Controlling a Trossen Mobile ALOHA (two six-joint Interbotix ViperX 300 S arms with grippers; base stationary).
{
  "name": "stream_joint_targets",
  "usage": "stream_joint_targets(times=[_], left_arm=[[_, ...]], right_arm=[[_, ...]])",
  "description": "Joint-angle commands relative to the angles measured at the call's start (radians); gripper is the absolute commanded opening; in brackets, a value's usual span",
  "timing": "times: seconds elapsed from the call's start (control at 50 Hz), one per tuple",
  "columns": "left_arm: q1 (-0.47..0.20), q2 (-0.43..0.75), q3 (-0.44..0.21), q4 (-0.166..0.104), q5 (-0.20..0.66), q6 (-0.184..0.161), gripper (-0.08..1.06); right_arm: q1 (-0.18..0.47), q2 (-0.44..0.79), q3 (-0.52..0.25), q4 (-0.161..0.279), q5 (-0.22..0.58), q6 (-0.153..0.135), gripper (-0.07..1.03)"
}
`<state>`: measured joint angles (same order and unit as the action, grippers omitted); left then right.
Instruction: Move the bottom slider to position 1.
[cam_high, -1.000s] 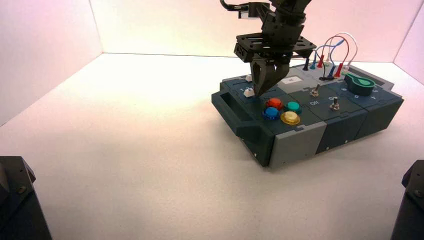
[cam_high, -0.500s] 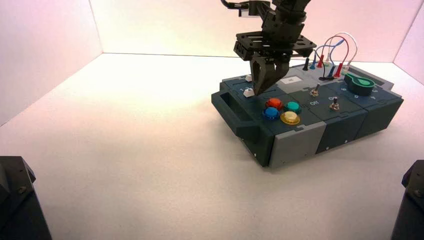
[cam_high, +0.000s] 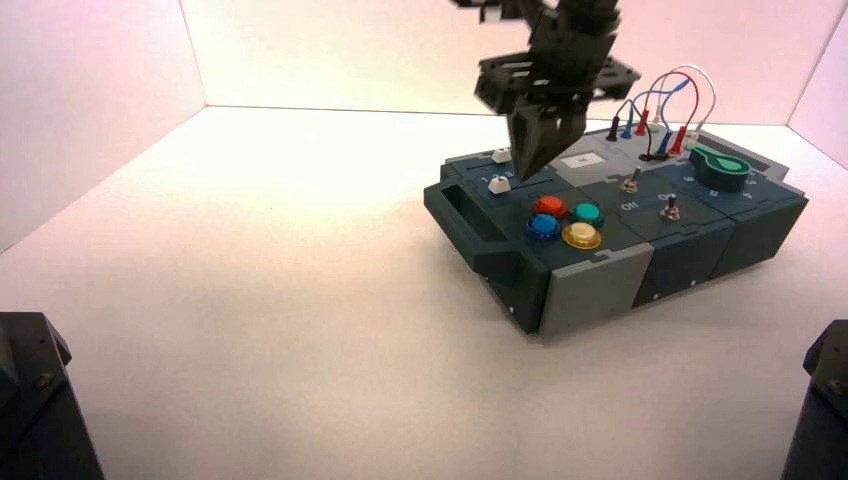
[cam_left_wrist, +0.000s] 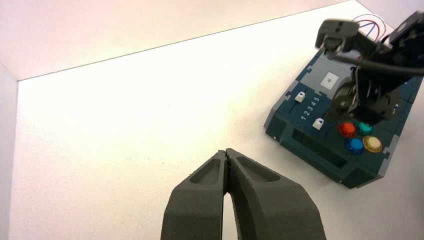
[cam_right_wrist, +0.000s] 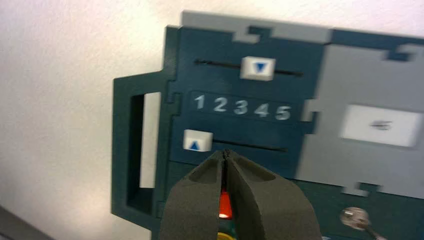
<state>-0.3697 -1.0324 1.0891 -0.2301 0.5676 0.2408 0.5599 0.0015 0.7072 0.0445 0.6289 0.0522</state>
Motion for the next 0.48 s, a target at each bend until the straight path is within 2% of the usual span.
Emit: stream_joint_targets(times=[0.02, 0.22, 0.3, 0.48], left_arm=[[0.003, 0.003, -0.014, -0.002, -0.005, -0.003, -0.03], [0.003, -0.008, -0.014, -0.002, -0.005, -0.003, -0.03], [0.003, -0.008, -0.014, -0.002, -0.005, -0.003, -0.03], [0.003, -0.008, -0.014, -0.002, -0.005, -0.005, -0.03]], right_arm=[[-0.015, -0.081, -0.02, -0.02, 0.006, 0.005, -0.02], [-0.014, -0.21, -0.011, -0.026, 0.003, 0.0, -0.02], [-0.011, -0.276, 0.0, -0.028, -0.006, -0.014, -0.02], [-0.012, -0.368, 0.02, -0.029, -0.038, -0.015, -0.02]])
